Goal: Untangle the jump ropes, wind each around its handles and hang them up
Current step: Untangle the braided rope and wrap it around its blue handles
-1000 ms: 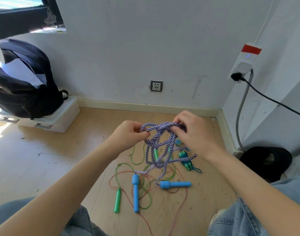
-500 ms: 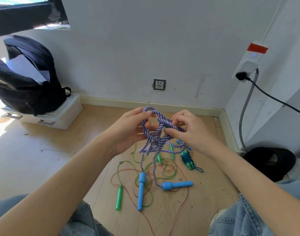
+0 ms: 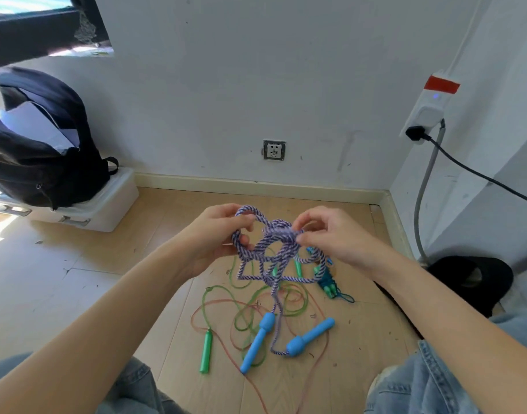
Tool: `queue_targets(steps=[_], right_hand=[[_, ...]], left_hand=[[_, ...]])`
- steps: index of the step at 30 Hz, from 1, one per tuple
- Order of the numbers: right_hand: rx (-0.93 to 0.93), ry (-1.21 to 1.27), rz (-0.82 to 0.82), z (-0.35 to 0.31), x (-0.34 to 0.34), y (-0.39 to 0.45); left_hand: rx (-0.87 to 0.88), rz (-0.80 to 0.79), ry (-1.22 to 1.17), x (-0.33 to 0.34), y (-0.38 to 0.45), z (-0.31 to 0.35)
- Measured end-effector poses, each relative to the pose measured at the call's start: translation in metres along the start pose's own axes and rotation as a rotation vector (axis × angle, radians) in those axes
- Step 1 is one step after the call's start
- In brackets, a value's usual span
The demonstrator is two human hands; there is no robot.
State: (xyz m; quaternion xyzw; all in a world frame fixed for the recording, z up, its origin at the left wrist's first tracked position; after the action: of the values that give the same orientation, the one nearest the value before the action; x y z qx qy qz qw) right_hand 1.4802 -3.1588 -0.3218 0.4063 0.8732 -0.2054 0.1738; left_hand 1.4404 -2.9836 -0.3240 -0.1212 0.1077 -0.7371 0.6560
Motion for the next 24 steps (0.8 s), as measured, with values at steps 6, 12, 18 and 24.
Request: queue_targets(steps=[6, 12, 18, 24], right_hand=[[-0.088, -0.537, -0.020, -0.010, 0.022, -0.001], [-0.076, 0.067, 0.331, -0.009, -0.010, -0.006], [-0.098, 1.194, 0.541, 0.001, -0.039, -0.008], [0.020, 0.562, 0.409, 0.001, -0.031, -0.003]], left_hand=[[0.068, -0.191, -0.122, 0.019, -0.007, 0.006], [0.037, 0.120, 0.182, -0.002, 0.004, -0.005], [0.077, 0.176, 0.610, -0.005, 0.010, -0.010], [-0.067, 0.029, 0.321, -0.003, 0.004, -0.017]])
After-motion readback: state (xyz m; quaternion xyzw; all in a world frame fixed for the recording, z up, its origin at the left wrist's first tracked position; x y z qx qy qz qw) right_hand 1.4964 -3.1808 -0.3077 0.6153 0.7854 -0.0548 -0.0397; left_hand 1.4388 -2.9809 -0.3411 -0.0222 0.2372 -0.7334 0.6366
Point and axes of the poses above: each hand's wrist, its own y-axis towards the middle knuckle, its own x-axis out of the palm, z = x × y, the point moved 4 cm from there along y, towards the middle knuckle, and after that the axes turned 8 degrees about -z, right-handed, at the moved point
